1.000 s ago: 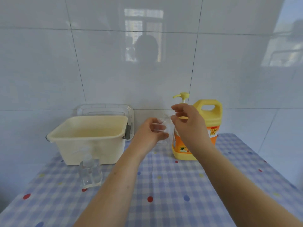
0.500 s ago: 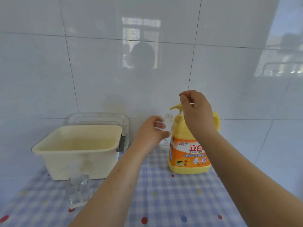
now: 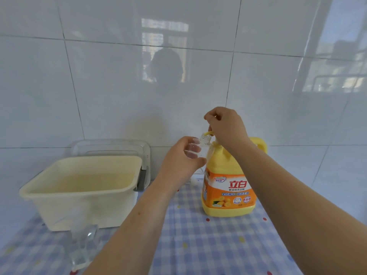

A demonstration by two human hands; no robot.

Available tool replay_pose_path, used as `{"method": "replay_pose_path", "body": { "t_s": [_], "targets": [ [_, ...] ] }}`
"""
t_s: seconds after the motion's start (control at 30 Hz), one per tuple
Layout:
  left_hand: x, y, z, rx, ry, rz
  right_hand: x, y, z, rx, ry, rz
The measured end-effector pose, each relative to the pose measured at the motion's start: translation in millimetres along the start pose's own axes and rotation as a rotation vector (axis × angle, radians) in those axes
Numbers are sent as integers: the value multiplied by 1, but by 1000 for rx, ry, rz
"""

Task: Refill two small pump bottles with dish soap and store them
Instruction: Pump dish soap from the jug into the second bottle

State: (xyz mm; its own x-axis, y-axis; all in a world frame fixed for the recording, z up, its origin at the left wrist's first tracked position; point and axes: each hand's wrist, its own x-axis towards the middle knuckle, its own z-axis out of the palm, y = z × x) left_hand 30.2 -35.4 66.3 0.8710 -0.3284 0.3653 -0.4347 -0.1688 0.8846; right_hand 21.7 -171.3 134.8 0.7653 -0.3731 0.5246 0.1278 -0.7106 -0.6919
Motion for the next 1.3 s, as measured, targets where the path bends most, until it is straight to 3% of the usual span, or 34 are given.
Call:
{"method": "replay_pose_path", "body": {
  "t_s": [0.23, 0.67, 1.0, 1.3],
  "targets": [
    [7, 1, -3, 71, -58, 24, 26, -10, -1, -114, -152, 20],
    [25, 10, -27, 63, -350, 16, 35, -24, 13, -395, -464, 114],
    [32, 11, -28, 159, -367, 19, 40, -20, 17, -452, -529, 137],
    [24, 17, -27, 326, -266, 72, 41, -13, 15, -425, -442, 88]
  ]
}}
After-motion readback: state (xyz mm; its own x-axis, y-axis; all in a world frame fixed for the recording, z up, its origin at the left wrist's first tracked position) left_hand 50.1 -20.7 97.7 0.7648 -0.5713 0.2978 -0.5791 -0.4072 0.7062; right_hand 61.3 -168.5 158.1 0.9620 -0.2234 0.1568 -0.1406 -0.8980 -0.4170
